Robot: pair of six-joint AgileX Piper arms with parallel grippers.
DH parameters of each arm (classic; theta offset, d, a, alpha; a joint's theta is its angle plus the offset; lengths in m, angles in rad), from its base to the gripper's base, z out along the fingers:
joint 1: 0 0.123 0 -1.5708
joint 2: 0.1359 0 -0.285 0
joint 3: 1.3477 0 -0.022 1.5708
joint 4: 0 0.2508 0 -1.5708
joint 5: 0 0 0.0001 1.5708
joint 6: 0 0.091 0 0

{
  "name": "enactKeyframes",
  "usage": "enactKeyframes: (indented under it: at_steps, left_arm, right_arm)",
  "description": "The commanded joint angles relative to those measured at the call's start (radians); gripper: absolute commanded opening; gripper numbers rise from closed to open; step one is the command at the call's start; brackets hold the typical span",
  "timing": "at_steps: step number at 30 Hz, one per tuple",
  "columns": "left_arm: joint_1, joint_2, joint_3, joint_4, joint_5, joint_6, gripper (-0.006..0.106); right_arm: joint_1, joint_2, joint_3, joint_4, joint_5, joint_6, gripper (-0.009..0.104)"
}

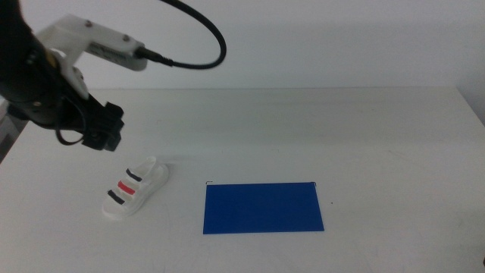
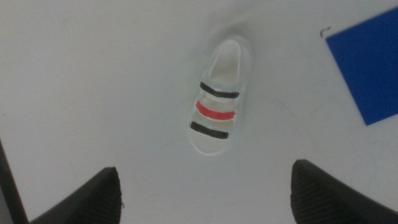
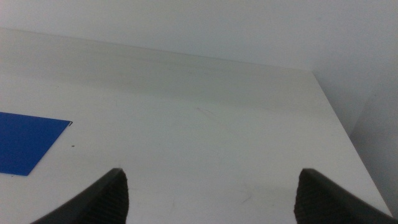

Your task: Use one arm to grab the shoe from the table and place it on the mat.

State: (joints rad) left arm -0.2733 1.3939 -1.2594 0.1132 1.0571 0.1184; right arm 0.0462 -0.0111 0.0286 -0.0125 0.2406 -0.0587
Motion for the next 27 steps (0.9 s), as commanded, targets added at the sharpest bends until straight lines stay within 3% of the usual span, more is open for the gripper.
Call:
enactKeyframes:
  at_steps: [1,9,25,27]
  left_arm:
    - [-0.006,0.000,-0.033,-0.012,-0.039,-0.002,0.094]
    - [-0.004,0.109,-0.058,-0.038,-0.038,0.121,0.094]
    - [0.007,0.384,-0.186,-0.043,-0.048,0.184,0.094]
    - [0.029,0.411,-0.186,-0.073,-0.054,0.200,0.094]
  right_arm:
    - [-0.001,0.004,0.005,-0.010,-0.073,-0.010,0.078]
    - [-0.001,0.004,0.005,-0.010,-0.073,-0.010,0.078]
    - [-0.001,0.004,0.005,-0.010,-0.073,-0.010,0.078]
    - [-0.001,0.004,0.005,-0.010,-0.073,-0.010,0.078]
